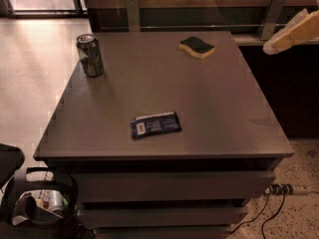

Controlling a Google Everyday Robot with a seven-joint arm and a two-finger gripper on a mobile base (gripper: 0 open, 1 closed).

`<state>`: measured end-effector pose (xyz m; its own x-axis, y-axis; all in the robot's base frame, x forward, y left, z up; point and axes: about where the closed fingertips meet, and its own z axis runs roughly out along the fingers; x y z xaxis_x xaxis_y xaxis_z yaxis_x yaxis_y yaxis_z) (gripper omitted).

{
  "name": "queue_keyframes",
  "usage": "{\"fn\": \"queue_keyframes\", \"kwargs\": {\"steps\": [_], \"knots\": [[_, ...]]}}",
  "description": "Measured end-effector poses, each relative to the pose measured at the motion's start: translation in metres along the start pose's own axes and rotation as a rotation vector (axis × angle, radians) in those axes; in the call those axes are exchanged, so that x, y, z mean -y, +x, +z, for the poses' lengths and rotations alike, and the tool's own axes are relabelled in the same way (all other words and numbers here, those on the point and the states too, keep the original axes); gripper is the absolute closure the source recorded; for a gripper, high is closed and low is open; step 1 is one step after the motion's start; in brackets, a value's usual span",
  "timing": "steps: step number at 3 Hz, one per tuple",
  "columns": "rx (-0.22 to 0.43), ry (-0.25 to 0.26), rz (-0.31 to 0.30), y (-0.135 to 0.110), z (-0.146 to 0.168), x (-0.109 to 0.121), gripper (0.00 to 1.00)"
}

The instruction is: Move sponge near rxbar blueberry

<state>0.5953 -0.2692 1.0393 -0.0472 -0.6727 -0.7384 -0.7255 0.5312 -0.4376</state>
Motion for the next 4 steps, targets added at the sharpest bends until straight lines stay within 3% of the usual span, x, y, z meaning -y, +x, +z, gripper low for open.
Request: {"fn": "queue_keyframes", "kwargs": {"steps": [1, 2, 3, 4], "knots": [[0.0, -0.001, -0.001, -0.001, -0.001, 0.0, 0.0], [0.048, -0.023, 0.046, 0.005, 0.019, 0.008, 0.0], [0.124, -0.056, 0.136, 0.024, 0.055, 0.021, 0.0], [0.137, -0.063, 0.193, 0.039, 0.077, 0.018, 0.0]]}}
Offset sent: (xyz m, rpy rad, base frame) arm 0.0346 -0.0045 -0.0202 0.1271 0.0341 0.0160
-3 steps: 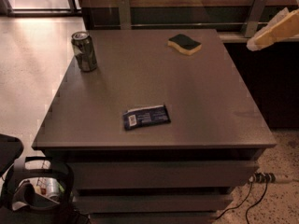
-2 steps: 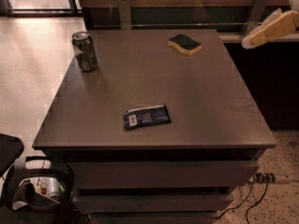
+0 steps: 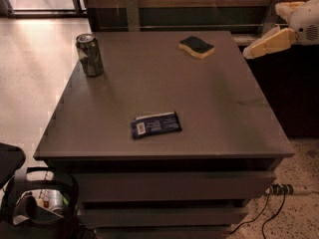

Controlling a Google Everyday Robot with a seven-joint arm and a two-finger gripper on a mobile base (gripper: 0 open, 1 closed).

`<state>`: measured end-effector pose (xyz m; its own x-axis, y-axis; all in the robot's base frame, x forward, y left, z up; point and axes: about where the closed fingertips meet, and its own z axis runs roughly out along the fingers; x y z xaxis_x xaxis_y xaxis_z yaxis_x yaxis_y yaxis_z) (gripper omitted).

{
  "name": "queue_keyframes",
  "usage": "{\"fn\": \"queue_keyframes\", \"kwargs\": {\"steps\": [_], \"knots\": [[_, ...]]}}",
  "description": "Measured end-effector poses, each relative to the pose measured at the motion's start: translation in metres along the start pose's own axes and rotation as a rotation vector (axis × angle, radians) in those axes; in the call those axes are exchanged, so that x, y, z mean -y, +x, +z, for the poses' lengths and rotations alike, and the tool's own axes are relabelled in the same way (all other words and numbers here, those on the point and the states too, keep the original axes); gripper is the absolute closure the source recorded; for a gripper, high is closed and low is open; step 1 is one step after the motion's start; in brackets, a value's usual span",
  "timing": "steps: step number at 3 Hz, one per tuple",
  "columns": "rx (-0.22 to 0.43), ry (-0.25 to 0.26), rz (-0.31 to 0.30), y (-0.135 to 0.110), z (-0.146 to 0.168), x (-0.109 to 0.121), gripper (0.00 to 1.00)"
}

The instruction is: Move sponge near rxbar blueberry

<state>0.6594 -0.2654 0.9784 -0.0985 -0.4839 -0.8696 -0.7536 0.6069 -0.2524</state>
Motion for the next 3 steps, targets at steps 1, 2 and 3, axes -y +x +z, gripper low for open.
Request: {"fn": "queue_keyframes", "kwargs": {"steps": [1, 2, 3], "knots": [[0.01, 0.008, 0.048, 0.021, 0.027, -0.002, 0.0], [0.034, 0.009, 0.086, 0.035, 0.055, 0.0, 0.0], [0.056, -0.002, 0.121, 0.044, 0.081, 0.005, 0.0]]}}
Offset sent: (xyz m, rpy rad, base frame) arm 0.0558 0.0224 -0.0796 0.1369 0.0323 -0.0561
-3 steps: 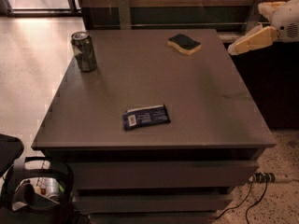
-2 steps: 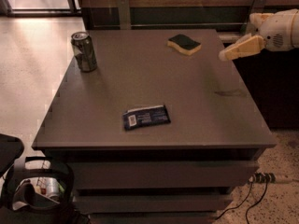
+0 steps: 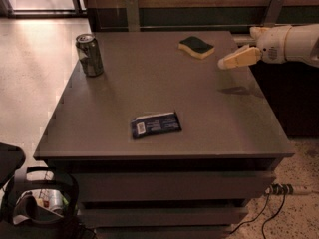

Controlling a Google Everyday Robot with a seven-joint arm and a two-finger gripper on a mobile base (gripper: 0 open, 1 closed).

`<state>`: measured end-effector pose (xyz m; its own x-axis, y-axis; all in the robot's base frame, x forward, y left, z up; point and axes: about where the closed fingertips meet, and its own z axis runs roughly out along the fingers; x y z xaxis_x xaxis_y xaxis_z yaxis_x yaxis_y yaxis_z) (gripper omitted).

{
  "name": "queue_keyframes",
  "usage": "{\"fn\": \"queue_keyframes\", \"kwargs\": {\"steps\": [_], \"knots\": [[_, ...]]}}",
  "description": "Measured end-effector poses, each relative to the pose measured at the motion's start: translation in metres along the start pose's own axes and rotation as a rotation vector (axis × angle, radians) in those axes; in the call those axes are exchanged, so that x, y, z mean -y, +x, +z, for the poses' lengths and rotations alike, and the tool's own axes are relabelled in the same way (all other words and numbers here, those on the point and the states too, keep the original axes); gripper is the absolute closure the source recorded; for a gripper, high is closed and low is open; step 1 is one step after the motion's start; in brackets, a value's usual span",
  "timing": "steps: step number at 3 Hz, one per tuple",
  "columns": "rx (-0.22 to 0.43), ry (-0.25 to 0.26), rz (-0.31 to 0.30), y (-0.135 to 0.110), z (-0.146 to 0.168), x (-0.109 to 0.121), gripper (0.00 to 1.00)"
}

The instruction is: Move sponge near rxbar blueberry

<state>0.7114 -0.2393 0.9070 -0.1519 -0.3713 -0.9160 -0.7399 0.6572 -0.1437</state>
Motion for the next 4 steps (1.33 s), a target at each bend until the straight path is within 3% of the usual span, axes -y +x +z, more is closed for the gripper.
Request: {"fn": "queue_keyframes", "kwargs": {"steps": [1, 2, 4], "knots": [[0.018, -0.032, 0.049, 0.007, 0.044, 0.013, 0.0], [0.018, -0.032, 0.049, 0.007, 0.044, 0.013, 0.0], [0.05, -0.118, 0.13, 0.034, 0.094, 0.029, 0.0]]}}
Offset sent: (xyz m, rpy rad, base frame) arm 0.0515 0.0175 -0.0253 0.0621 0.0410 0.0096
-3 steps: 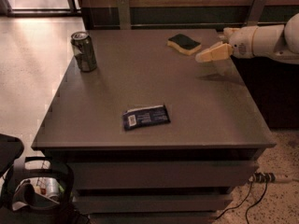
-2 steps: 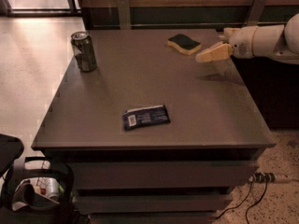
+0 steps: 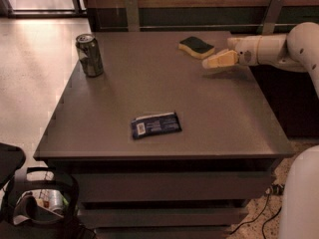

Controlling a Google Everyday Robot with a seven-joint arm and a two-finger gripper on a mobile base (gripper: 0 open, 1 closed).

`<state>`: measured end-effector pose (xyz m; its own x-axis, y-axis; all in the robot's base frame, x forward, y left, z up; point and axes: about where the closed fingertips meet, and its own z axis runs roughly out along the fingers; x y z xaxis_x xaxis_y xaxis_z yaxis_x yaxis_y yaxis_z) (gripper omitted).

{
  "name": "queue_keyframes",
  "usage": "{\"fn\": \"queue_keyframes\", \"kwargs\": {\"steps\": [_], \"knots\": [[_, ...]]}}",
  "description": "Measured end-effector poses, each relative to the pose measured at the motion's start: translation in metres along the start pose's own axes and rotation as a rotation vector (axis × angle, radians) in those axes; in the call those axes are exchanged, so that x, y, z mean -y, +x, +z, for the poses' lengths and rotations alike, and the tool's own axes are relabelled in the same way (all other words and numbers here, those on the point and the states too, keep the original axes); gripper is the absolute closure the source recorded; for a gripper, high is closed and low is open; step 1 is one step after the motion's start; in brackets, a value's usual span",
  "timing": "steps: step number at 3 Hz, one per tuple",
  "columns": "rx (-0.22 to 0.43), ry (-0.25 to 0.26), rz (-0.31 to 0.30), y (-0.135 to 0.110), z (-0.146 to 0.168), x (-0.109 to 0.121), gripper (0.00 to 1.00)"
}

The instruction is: Move sponge near rxbar blueberry

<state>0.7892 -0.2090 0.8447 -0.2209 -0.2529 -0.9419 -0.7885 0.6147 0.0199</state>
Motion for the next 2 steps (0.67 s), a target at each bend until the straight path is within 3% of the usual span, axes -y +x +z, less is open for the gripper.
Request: {"fn": "queue_keyframes", "kwargs": {"steps": [1, 2], "knots": [[0.007, -0.016, 0.027, 0.0104, 0.0125, 0.0073, 0.0], [0.025, 0.003, 0.025, 0.0049, 0.0213, 0.0092, 0.0]]}}
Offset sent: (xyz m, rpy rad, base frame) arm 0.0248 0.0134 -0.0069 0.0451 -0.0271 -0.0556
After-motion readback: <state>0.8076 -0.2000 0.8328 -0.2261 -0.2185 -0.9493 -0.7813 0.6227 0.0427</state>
